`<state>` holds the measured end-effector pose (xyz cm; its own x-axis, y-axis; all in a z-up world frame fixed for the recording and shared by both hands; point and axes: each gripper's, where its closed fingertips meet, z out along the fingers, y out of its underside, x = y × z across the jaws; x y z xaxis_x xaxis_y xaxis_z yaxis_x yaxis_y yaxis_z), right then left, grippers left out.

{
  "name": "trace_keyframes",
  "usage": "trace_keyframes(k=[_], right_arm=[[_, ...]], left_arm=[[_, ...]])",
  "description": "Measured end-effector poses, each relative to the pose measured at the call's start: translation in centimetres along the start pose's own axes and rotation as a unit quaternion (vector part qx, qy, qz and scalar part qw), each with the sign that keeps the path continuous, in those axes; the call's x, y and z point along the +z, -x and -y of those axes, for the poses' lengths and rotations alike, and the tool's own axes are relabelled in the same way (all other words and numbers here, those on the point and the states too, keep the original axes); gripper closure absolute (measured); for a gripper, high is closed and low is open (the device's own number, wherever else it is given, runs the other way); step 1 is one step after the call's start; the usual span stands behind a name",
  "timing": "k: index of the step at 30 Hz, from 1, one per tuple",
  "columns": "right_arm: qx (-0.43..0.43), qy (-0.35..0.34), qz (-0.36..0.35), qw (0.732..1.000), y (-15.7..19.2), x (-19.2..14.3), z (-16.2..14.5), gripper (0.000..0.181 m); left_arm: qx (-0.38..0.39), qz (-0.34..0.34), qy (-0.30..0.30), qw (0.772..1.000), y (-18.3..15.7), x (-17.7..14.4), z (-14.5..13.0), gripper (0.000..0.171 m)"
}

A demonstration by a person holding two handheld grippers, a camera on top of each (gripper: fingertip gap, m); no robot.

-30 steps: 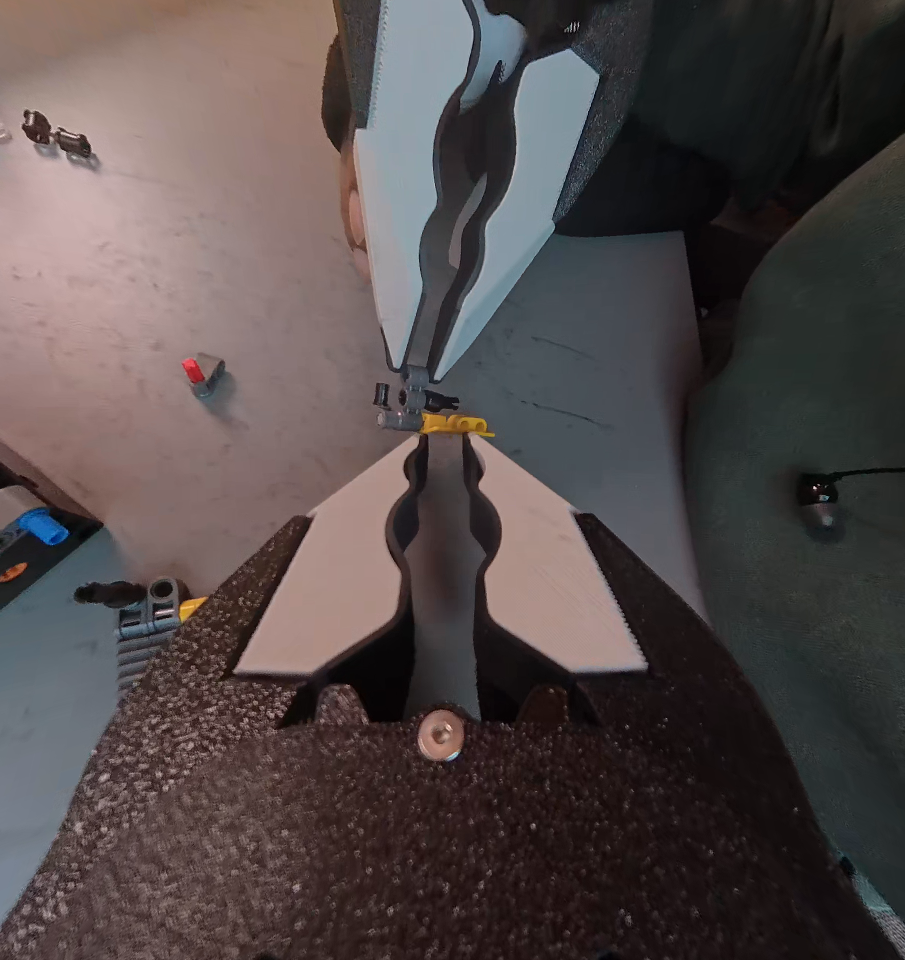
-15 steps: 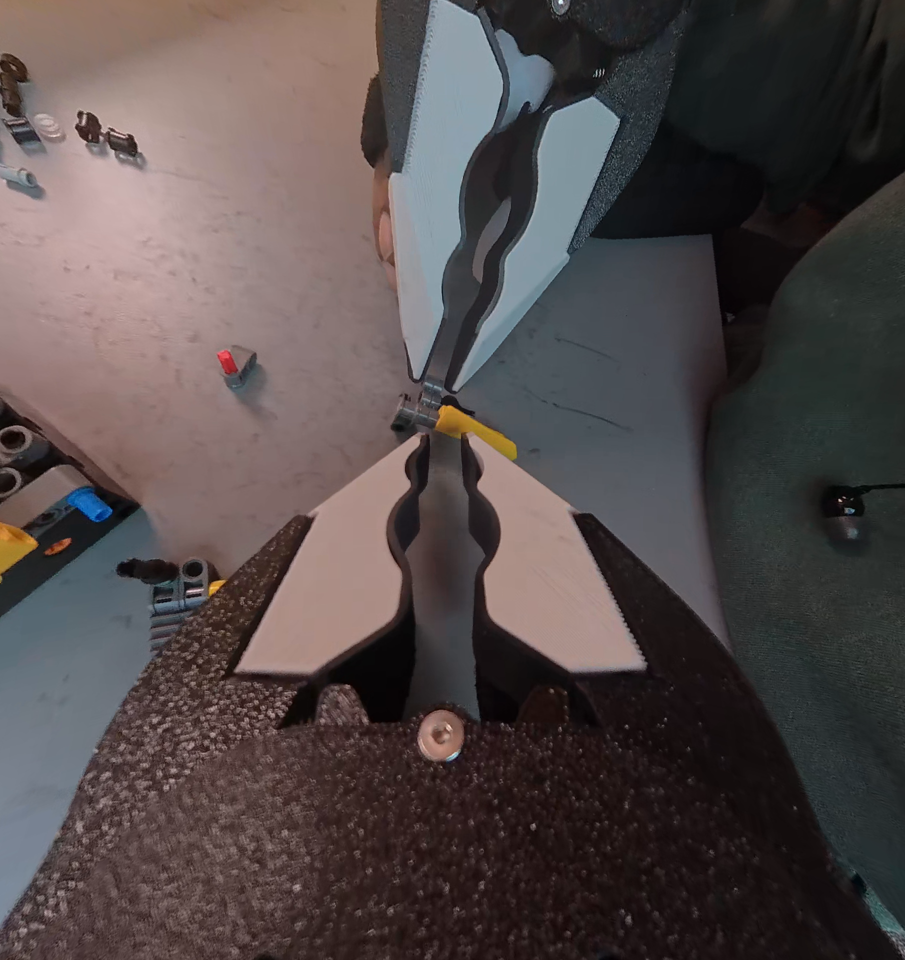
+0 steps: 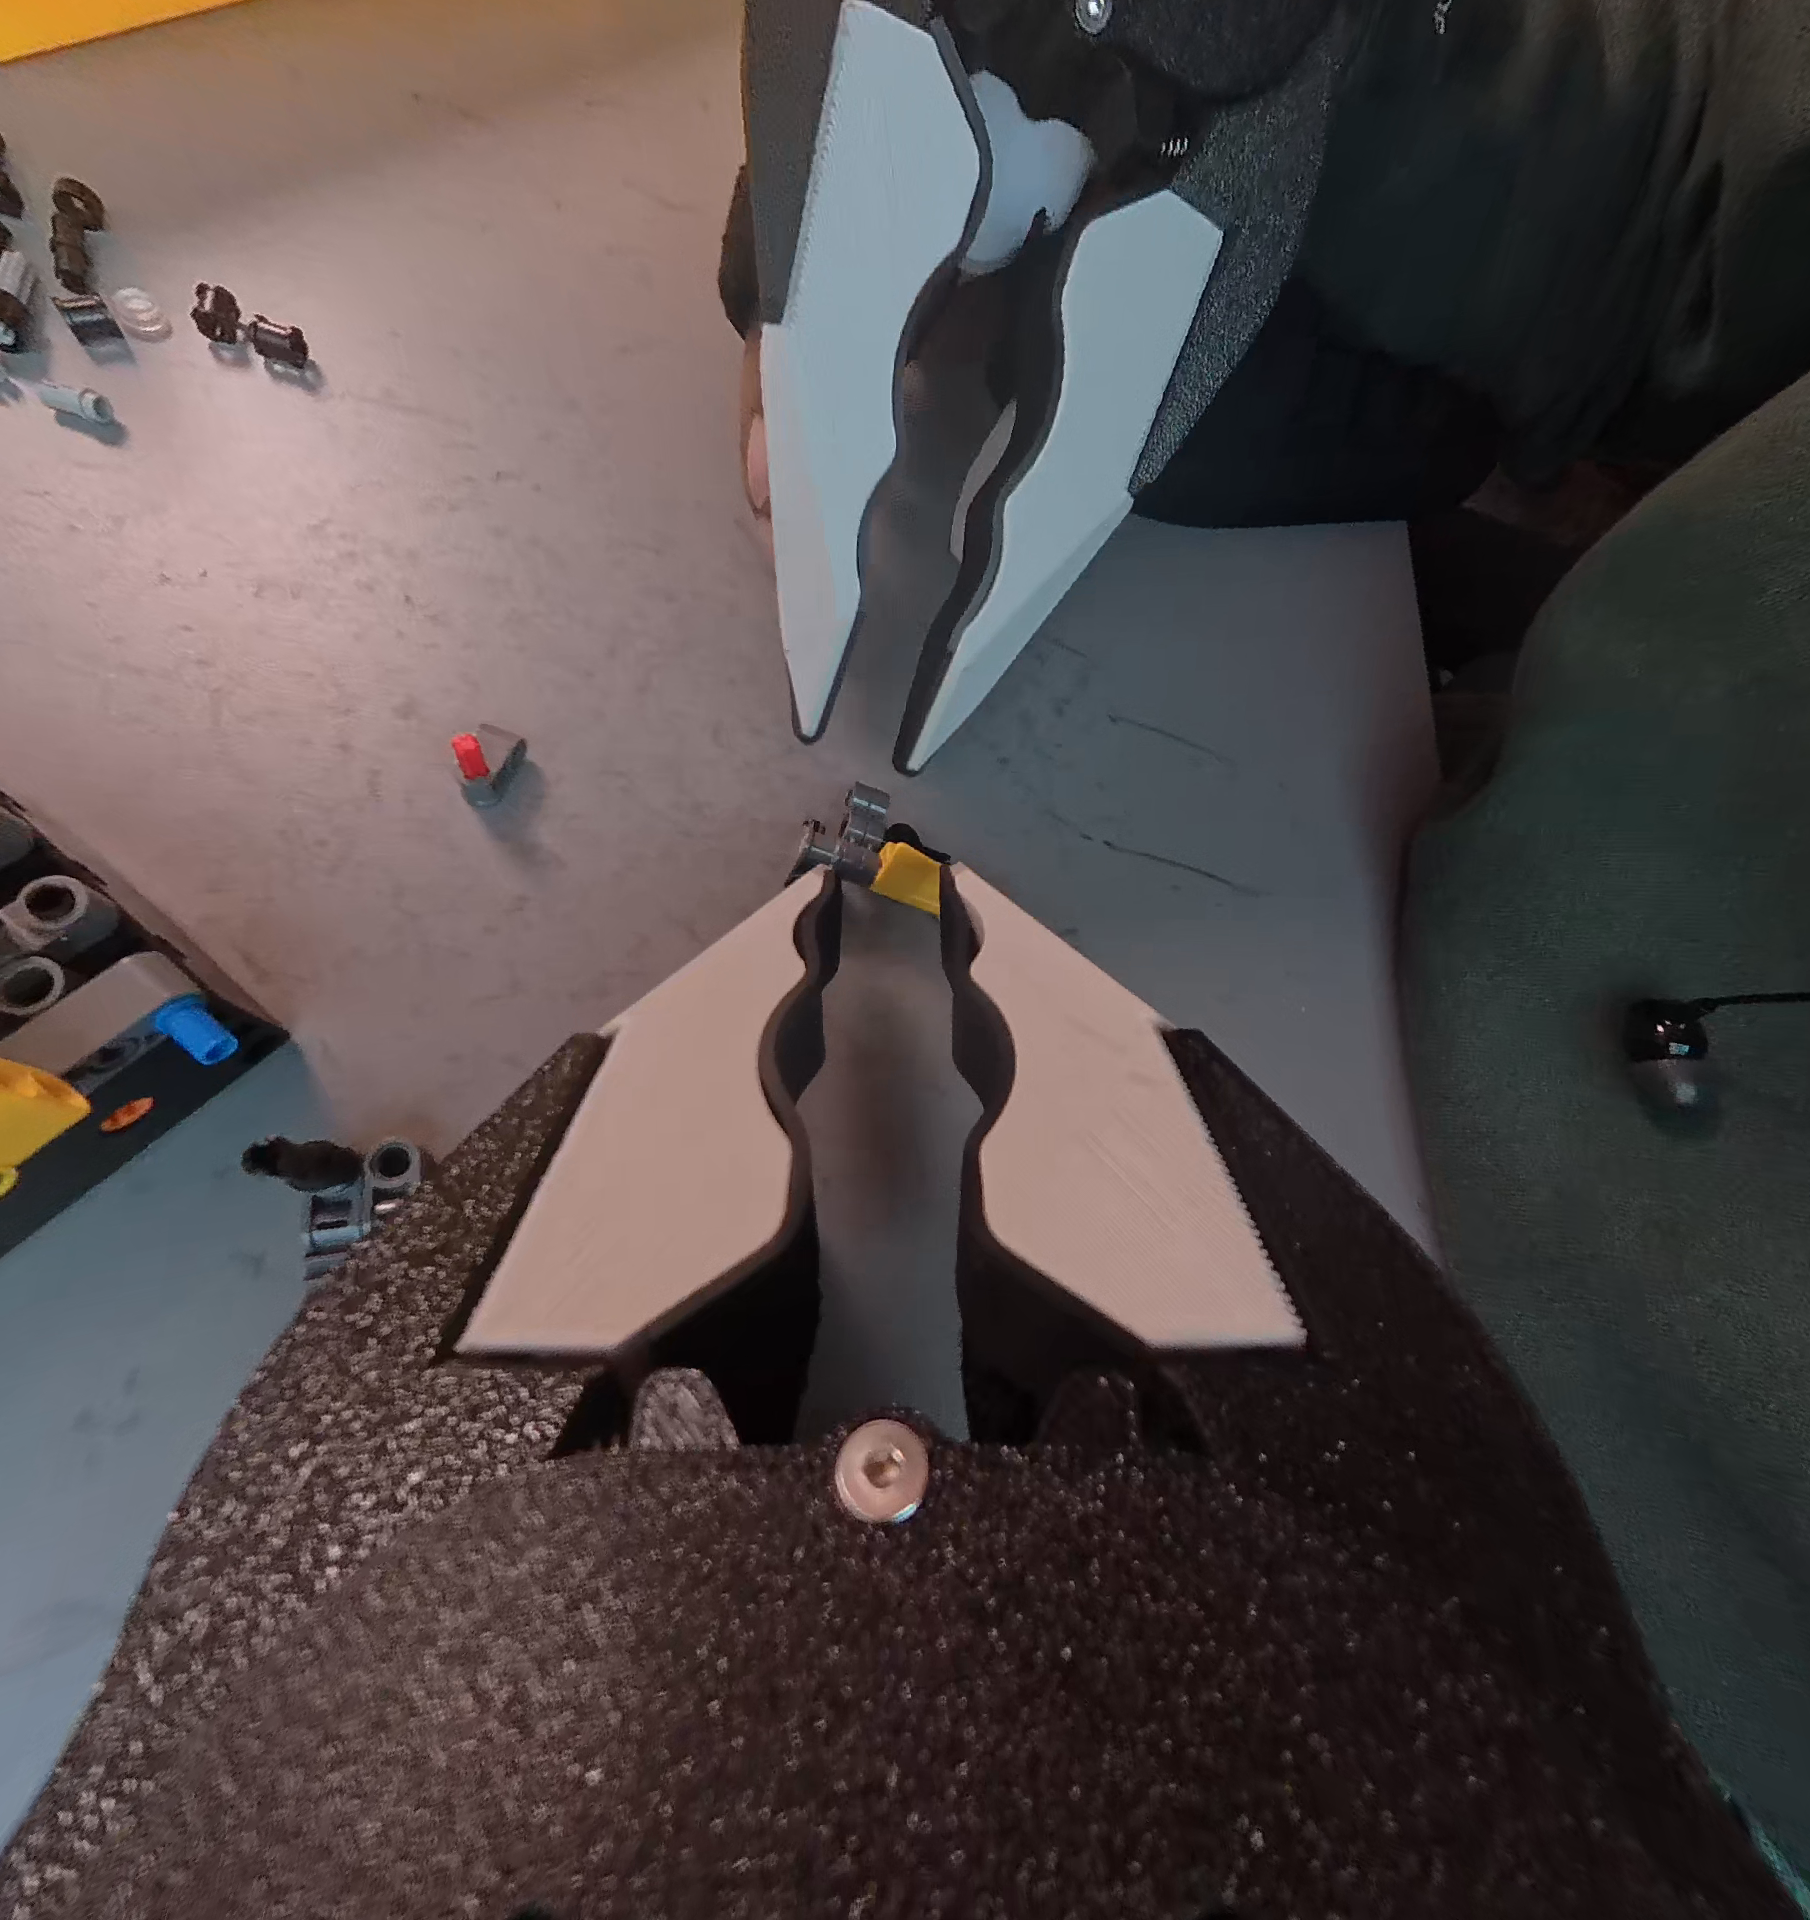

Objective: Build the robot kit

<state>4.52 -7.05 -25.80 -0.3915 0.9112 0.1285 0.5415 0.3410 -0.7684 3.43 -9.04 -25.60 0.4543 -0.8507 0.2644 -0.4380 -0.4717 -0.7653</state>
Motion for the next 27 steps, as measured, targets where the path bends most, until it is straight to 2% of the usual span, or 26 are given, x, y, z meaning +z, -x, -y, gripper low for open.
trace_keyframes(k=[12, 20, 27], right_arm=[[-0.031, 0.027, -0.008, 0.999, 0.52, 0.91, -0.28, 0.166], [-0.045, 0.034, -0.01, 0.998, 0.88, 1.13, -0.18, 0.174], [-0.04, 0.029, -0.02, 0.999, 0.33, 0.85, -0.13, 0.174]], left_arm=[[-0.003, -0.003, 0.005, 1.0, -0.1, 0.31, -0.15, 0.152], [-0.002, -0.002, 0.007, 1.0, -0.11, 0.37, -0.21, 0.152], [-0.013, -0.002, -0.009, 1.0, 0.2, 0.06, 0.24, 0.152]])
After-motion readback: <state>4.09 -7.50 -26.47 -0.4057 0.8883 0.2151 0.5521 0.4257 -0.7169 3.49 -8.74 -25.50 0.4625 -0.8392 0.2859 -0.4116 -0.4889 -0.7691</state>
